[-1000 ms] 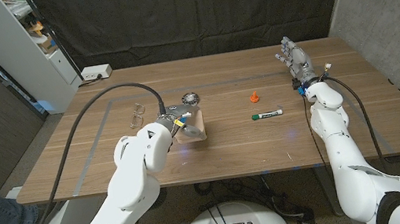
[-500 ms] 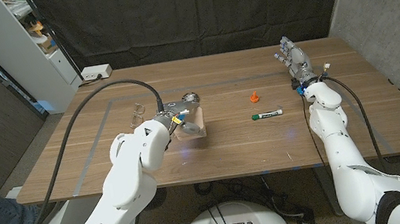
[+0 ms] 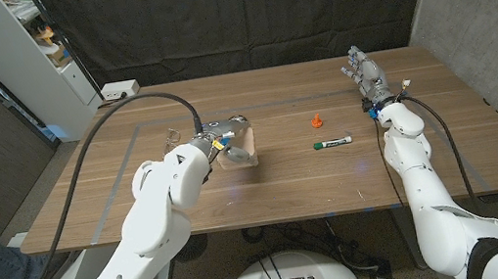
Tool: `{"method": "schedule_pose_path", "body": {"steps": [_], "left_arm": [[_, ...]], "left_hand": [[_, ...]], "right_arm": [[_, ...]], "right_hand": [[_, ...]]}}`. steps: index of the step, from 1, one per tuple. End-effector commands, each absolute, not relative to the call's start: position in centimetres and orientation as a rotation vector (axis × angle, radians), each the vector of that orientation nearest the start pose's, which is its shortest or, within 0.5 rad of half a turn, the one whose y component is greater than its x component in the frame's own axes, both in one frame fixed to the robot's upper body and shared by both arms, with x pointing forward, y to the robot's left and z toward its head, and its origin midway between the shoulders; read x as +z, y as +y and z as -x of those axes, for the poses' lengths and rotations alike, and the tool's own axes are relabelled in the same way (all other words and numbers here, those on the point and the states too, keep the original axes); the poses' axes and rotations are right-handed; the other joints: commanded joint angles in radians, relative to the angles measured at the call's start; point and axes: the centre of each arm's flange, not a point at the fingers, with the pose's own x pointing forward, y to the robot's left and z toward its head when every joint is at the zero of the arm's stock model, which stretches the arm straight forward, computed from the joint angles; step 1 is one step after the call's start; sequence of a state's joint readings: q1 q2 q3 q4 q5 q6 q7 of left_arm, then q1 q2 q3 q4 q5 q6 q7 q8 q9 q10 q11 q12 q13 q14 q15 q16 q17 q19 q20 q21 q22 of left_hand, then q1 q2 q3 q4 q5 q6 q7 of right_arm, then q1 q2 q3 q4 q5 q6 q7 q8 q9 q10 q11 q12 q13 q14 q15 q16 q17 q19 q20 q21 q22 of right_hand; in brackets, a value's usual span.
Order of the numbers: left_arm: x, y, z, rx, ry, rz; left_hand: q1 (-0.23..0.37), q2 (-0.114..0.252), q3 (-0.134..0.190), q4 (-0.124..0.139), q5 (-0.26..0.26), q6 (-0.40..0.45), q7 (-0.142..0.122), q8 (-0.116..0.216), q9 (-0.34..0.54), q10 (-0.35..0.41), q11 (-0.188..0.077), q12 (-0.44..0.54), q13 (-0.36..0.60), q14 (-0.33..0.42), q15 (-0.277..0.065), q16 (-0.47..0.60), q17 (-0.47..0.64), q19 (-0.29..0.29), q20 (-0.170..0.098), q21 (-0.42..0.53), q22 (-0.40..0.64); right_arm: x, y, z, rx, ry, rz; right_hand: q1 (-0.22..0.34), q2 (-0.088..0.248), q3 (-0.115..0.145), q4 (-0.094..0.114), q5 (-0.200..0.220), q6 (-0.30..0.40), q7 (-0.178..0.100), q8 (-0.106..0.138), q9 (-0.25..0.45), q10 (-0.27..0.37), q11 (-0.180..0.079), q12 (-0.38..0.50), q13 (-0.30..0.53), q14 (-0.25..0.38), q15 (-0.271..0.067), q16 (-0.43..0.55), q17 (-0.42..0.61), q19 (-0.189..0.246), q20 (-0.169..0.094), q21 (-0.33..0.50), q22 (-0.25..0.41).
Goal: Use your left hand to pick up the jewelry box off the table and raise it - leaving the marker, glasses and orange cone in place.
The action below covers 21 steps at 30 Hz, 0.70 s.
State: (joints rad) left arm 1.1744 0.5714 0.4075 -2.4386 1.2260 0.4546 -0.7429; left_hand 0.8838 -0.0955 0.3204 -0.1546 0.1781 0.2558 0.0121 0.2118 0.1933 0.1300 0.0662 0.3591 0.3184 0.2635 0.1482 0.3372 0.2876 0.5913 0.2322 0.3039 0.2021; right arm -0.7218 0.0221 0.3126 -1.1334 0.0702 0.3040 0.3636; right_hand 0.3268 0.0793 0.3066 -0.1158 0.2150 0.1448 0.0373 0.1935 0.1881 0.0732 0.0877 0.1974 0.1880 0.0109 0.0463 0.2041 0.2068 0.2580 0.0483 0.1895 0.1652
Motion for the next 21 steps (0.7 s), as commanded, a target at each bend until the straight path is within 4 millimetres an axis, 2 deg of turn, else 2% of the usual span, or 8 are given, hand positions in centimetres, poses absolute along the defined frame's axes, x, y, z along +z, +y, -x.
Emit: {"method": "schedule_pose_path", "body": {"steps": [1, 21], "left_arm": [[2.3, 14.8, -42.9, -0.058, -0.442, -1.614], [4.3, 15.0, -41.6, 0.002, -0.496, -1.653]], "left_hand": [[0.205, 0.219, 0.001, 0.006, 0.010, 0.052, 0.031, 0.002, 0.002, 0.010, 0.000, 0.007, 0.005, 0.010, -0.003, 0.005, 0.003, 0.010, -0.010, 0.003, 0.004], [0.213, 0.224, 0.005, 0.002, 0.012, 0.053, 0.036, 0.000, 0.003, 0.014, 0.004, 0.008, 0.009, 0.015, -0.002, 0.003, 0.003, 0.014, -0.011, 0.004, 0.004]], "right_arm": [[1.8, -32.4, -66.6, 0.080, -0.753, -0.113], [1.8, -32.3, -66.2, 0.076, -0.762, -0.115]], "right_hand": [[-0.005, 0.004, 0.004, -0.005, 0.002, 0.008, 0.003, 0.005, 0.004, 0.000, 0.005, 0.002, 0.005, 0.007, 0.002, 0.005, 0.002, 0.000, -0.007, 0.001, 0.004], [-0.005, 0.005, 0.004, -0.005, 0.002, 0.009, 0.003, 0.005, 0.004, 0.002, 0.003, 0.003, 0.005, 0.009, 0.000, 0.005, 0.002, -0.001, -0.004, 0.001, 0.004]]}}
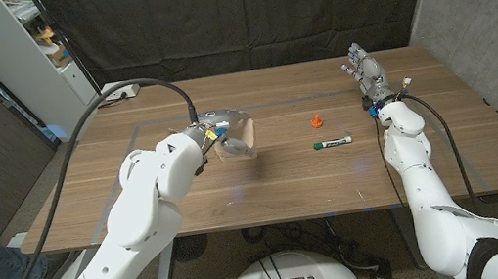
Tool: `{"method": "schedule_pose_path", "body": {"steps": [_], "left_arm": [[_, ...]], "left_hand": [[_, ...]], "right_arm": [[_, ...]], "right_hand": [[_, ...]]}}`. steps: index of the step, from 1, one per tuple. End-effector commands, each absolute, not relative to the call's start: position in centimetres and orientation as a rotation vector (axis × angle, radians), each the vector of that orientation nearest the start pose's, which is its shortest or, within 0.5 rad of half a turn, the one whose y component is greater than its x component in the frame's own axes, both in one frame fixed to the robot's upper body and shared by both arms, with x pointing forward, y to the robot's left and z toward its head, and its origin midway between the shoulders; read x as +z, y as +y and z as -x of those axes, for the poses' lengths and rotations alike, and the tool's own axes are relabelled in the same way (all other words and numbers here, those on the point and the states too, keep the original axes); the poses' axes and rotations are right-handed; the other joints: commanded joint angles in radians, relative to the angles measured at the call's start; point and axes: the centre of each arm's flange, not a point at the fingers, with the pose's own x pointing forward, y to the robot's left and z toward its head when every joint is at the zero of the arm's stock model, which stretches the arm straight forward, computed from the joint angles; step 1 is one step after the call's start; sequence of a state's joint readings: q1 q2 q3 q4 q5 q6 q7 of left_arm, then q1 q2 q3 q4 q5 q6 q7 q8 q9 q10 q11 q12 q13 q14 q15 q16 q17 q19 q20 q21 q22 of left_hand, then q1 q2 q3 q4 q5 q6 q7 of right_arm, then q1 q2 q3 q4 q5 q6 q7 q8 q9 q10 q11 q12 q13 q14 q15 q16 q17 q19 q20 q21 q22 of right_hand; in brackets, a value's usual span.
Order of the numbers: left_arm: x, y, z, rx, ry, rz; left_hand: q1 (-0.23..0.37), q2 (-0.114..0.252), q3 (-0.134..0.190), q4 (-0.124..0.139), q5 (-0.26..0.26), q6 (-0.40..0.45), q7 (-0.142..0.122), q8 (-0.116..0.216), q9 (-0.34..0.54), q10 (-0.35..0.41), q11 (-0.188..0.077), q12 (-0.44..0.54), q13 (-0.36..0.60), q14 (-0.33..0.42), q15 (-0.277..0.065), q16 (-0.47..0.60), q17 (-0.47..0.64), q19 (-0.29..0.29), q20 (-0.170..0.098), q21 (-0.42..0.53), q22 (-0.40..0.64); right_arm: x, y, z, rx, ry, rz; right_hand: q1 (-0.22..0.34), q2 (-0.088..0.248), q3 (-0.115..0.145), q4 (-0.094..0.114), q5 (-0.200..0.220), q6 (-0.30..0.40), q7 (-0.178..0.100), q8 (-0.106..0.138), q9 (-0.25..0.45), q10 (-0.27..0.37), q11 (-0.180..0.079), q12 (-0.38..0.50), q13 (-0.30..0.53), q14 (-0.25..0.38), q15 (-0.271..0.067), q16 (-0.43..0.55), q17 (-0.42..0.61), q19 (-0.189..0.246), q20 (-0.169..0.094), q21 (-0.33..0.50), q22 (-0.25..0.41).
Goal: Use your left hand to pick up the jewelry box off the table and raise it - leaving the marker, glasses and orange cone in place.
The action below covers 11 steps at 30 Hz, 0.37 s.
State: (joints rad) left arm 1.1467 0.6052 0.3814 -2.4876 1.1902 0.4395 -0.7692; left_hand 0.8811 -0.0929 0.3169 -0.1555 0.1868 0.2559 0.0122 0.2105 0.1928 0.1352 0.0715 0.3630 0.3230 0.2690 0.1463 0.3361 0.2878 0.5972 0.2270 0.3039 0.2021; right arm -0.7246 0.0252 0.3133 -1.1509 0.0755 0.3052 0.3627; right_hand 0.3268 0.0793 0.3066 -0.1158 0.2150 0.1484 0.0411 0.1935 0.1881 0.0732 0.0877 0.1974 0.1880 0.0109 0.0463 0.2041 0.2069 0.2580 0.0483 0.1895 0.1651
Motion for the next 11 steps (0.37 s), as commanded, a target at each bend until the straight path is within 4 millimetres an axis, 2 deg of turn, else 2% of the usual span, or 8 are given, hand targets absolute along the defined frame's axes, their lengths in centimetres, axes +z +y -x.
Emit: {"method": "schedule_pose_path", "body": {"steps": [1, 11], "left_arm": [[4.33, 15.04, -41.53, 0.004, -0.498, -1.654], [4.63, 15.47, -41.32, 0.007, -0.507, -1.660]], "left_hand": [[0.216, 0.221, 0.008, 0.003, 0.004, 0.053, 0.036, 0.001, 0.003, 0.008, -0.002, 0.004, 0.005, 0.010, 0.001, 0.004, 0.003, 0.008, -0.006, 0.004, 0.004], [0.219, 0.223, 0.010, 0.003, 0.004, 0.054, 0.037, 0.000, 0.003, 0.007, -0.001, 0.003, 0.007, 0.010, 0.002, 0.003, 0.004, 0.008, -0.005, 0.004, 0.004]], "right_arm": [[1.78, -32.20, -66.13, 0.075, -0.762, -0.115], [1.57, -31.71, -65.95, 0.073, -0.761, -0.118]], "right_hand": [[-0.005, 0.005, 0.004, -0.005, 0.002, 0.006, -0.002, 0.005, 0.004, 0.002, 0.002, 0.003, 0.005, 0.011, 0.000, 0.005, 0.002, -0.001, -0.005, 0.001, 0.004], [-0.005, 0.004, 0.003, -0.005, 0.001, 0.009, -0.004, 0.006, 0.004, 0.005, -0.001, 0.004, 0.005, 0.014, -0.007, 0.006, 0.002, -0.002, -0.006, 0.000, 0.004]]}}
